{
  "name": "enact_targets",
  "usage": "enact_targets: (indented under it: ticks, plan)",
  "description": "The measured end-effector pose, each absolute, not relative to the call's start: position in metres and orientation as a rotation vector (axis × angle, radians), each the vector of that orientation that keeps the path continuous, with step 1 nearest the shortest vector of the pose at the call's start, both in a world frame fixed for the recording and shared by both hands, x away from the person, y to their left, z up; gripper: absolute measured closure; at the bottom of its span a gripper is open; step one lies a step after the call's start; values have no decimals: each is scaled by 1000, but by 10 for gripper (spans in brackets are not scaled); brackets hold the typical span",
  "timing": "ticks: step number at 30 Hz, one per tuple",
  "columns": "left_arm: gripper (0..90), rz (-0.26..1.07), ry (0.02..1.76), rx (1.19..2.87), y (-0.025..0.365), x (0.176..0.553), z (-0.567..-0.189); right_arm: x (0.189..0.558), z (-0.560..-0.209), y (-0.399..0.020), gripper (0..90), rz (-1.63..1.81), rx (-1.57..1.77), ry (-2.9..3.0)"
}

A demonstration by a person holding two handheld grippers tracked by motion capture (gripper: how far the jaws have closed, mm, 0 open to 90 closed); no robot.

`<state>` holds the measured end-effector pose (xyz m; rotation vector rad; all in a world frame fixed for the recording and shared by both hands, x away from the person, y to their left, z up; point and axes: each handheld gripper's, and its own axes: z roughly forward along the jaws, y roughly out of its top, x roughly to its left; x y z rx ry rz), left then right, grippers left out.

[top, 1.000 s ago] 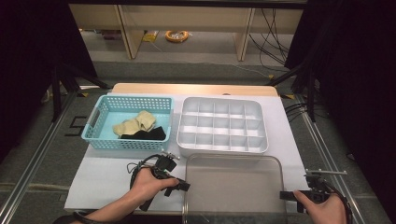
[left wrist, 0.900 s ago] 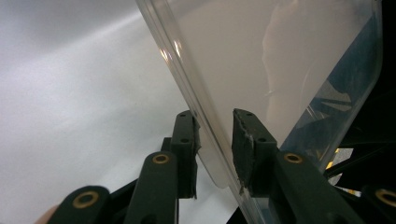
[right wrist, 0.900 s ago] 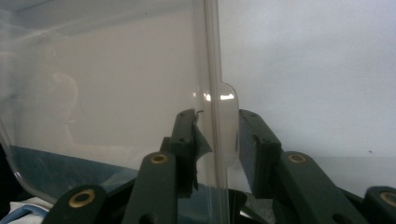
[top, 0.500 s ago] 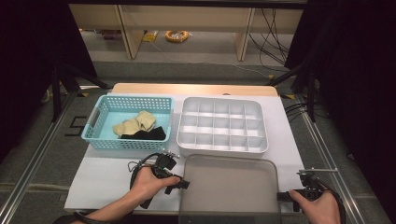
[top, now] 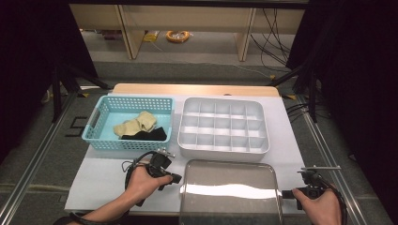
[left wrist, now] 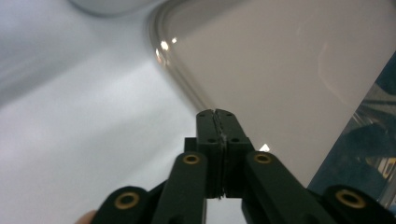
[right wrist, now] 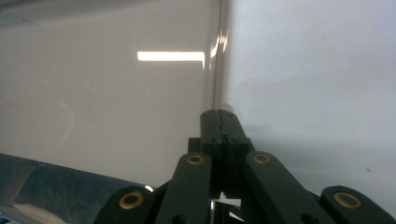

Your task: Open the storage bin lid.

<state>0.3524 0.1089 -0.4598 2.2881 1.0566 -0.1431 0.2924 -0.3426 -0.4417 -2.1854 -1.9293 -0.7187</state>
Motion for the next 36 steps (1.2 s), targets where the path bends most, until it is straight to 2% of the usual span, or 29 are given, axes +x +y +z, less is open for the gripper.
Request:
enact_targets:
  ticks: [18, 36]
  plan:
    - [899, -325, 1115, 2297, 109, 341, -478, 290, -446, -349, 900, -668, -2183, -1998]
    - [899, -391, 1181, 2203, 113, 343, -482, 294, -449, -347, 900, -688, -2199, -1948]
